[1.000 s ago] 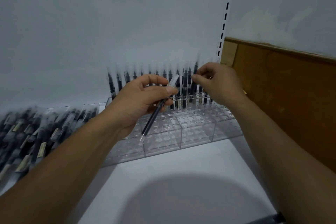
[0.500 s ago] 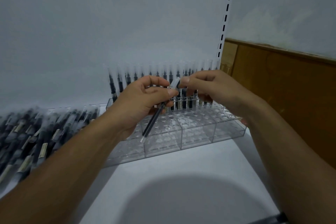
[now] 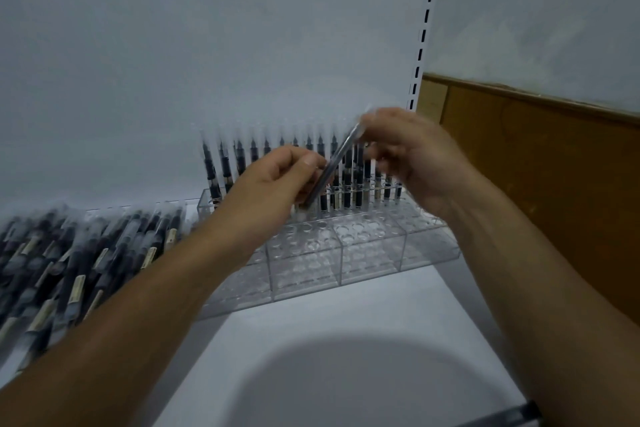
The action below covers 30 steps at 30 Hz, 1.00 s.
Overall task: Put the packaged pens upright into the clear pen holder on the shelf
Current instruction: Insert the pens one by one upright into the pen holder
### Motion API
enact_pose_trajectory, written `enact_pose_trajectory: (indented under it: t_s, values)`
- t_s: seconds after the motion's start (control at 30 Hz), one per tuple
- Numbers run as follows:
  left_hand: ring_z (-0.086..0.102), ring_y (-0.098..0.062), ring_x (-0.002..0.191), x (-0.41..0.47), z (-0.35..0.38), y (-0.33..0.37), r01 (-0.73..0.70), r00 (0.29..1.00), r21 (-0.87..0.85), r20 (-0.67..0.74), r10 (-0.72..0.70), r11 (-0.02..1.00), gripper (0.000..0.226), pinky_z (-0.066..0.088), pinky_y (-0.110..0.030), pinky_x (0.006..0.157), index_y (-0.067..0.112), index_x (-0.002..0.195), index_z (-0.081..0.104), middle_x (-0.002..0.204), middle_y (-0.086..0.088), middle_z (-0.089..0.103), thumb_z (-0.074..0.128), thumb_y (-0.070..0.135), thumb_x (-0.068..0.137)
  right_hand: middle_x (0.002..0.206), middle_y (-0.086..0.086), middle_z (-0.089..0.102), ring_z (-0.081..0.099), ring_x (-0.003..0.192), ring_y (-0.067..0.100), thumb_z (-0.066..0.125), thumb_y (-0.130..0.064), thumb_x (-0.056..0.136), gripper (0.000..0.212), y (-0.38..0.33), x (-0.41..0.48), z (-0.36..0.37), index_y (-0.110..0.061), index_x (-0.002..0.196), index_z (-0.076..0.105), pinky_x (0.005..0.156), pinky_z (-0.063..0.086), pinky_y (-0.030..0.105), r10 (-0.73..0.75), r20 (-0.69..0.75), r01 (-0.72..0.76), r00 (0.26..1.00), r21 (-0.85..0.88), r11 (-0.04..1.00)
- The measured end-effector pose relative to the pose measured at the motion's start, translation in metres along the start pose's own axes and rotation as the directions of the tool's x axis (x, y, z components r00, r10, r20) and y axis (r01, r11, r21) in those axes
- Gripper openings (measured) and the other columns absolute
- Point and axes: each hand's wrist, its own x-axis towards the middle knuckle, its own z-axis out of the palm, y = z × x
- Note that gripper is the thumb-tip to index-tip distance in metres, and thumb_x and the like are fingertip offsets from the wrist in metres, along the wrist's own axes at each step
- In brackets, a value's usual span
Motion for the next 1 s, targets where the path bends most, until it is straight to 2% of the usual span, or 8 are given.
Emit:
enact_pose_trajectory:
  t_s: [0.07,0.13,0.23,0.33,0.4,0.6,0.77,1.0]
  values:
    - [0.063,-0.005,0.105,-0.002,0.000,-0.002,-0.029,0.999,0.089,0.031,0.027,0.996,0.018,0.047,-0.029,0.095,0.033,0.106,0.066,0.108,0.012,0.070,0.050,0.031,0.098,0.079,-0.006,0.069,0.055,0.057,0.001,0.064,-0.018,0.091,0.007,-0.006,0.003,-0.013,-0.011,0.092,0.066,0.049,0.042,0.015,-0.093,-0.239,0.116,0.967,0.082,0.990]
    - [0.055,0.001,0.112,-0.005,0.001,-0.002,-0.067,0.993,0.224,0.109,0.043,0.972,0.023,0.043,-0.028,0.098,0.038,0.118,0.061,0.121,0.021,0.061,0.049,0.035,0.098,0.079,-0.006,0.068,0.052,0.055,0.002,0.064,-0.021,0.092,0.008,-0.005,0.006,-0.024,-0.014,0.092,0.066,0.048,0.041,0.016,-0.168,-0.435,0.199,0.885,0.026,0.980]
    - [0.039,0.000,0.126,-0.009,0.005,-0.001,-0.166,0.968,0.502,0.247,0.043,0.849,0.043,0.033,-0.031,0.106,0.042,0.137,0.045,0.136,0.025,0.042,0.041,0.052,0.095,0.083,-0.002,0.064,0.052,0.061,0.005,0.063,-0.023,0.094,0.009,0.001,0.011,-0.031,-0.014,0.095,0.065,0.051,0.044,0.016,-0.307,-0.518,0.266,0.799,-0.154,0.952]
    - [0.022,-0.006,0.142,-0.009,0.013,0.000,-0.295,0.929,0.723,0.369,0.013,0.625,0.058,0.019,-0.037,0.117,0.041,0.145,0.033,0.155,0.018,0.025,0.029,0.063,0.092,0.078,-0.005,0.060,0.053,0.068,0.009,0.062,-0.026,0.095,0.007,0.008,0.016,-0.030,-0.023,0.089,0.064,0.059,0.051,0.026,-0.465,-0.468,0.308,0.752,-0.374,0.875]
    - [0.017,-0.006,0.144,-0.008,0.016,0.000,-0.317,0.916,0.769,0.400,-0.030,0.555,0.059,0.013,-0.037,0.118,0.041,0.146,0.031,0.158,0.016,0.020,0.023,0.064,0.093,0.076,-0.013,0.061,0.055,0.068,0.006,0.062,-0.029,0.094,0.006,0.012,0.018,-0.030,-0.027,0.089,0.064,0.065,0.054,0.033,-0.515,-0.422,0.298,0.746,-0.480,0.825]
    - [0.015,-0.002,0.144,-0.006,0.015,0.000,-0.324,0.902,0.740,0.429,-0.043,0.589,0.058,0.013,-0.038,0.120,0.044,0.143,0.037,0.153,0.022,0.030,0.020,0.064,0.091,0.079,-0.019,0.061,0.056,0.067,0.002,0.061,-0.034,0.094,0.014,0.023,0.024,-0.024,-0.024,0.100,0.068,0.062,0.050,0.026,-0.572,-0.291,0.271,0.767,-0.661,0.700]
    - [0.014,-0.002,0.144,-0.005,0.015,-0.001,-0.324,0.901,0.745,0.431,-0.051,0.582,0.055,0.011,-0.038,0.120,0.046,0.142,0.036,0.153,0.023,0.029,0.022,0.064,0.092,0.081,-0.016,0.063,0.058,0.072,0.002,0.061,-0.036,0.094,0.017,0.029,0.029,-0.022,-0.024,0.104,0.069,0.066,0.051,0.026,-0.444,-0.156,0.168,0.883,-0.777,0.607]
    - [0.016,-0.002,0.144,-0.003,0.013,-0.004,-0.339,0.895,0.734,0.444,-0.038,0.588,0.053,0.013,-0.039,0.119,0.048,0.141,0.037,0.152,0.024,0.030,0.024,0.064,0.093,0.088,-0.008,0.067,0.062,0.077,0.009,0.064,-0.035,0.092,0.017,0.026,0.030,-0.022,-0.023,0.104,0.069,0.068,0.051,0.026,-0.342,-0.129,0.122,0.931,-0.772,0.624]
